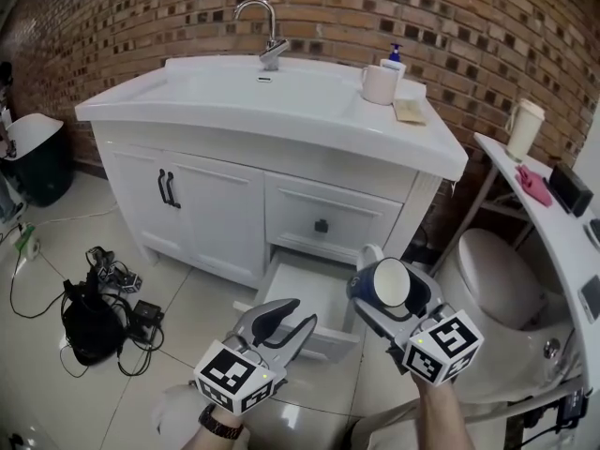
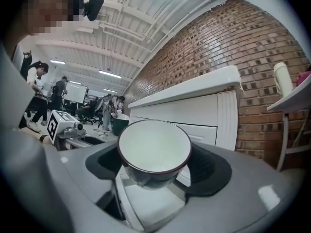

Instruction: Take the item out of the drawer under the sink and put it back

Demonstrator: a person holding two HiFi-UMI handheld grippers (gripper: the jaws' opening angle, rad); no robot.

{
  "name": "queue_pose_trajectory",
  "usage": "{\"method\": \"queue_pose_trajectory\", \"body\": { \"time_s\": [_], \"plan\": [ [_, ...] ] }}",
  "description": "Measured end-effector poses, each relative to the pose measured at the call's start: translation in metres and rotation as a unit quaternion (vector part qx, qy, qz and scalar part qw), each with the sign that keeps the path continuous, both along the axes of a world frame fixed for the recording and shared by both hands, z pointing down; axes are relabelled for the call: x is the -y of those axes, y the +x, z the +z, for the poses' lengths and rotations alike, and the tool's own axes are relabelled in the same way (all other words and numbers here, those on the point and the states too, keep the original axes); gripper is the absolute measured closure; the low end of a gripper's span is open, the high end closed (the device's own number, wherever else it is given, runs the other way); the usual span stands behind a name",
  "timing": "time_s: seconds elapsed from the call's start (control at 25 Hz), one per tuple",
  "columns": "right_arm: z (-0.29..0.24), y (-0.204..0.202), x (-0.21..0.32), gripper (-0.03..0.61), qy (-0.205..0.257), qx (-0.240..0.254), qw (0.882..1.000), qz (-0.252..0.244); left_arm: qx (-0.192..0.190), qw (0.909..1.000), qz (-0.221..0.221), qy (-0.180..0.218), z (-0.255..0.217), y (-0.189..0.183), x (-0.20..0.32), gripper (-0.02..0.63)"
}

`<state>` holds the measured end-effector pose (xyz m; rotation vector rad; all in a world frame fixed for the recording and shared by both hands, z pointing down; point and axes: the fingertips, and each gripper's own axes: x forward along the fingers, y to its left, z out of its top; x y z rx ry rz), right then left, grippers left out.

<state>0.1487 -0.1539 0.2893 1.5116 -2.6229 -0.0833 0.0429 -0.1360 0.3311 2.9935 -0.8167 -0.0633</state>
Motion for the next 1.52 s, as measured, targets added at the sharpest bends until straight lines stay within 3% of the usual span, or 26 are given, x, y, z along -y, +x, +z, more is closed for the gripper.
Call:
{"method": "queue_pose_trajectory", "body": {
  "time_s": [0.48, 0.96, 1.52],
  "plan": [
    [-0.006, 0.003, -0.004, 0.178, 0.004, 0.01, 1.0, -0.002, 0.004, 0.9996, -0.021, 0.018, -0.007, -0.002, 0.001, 0.484],
    [0.001, 0.001, -0.002, 0.178, -0.001, 0.002, 1.0, -0.006, 0.003, 0.9998, -0.013, 0.011, -0.003, -0.004, 0.003, 0.474],
    [0.053, -0.013, 0.039, 0.178, -0.048, -0.028, 0.998, -0.025, -0.005, 0.9999, -0.009, -0.001, 0.005, -0.005, 0.018, 0.474]
  ]
}}
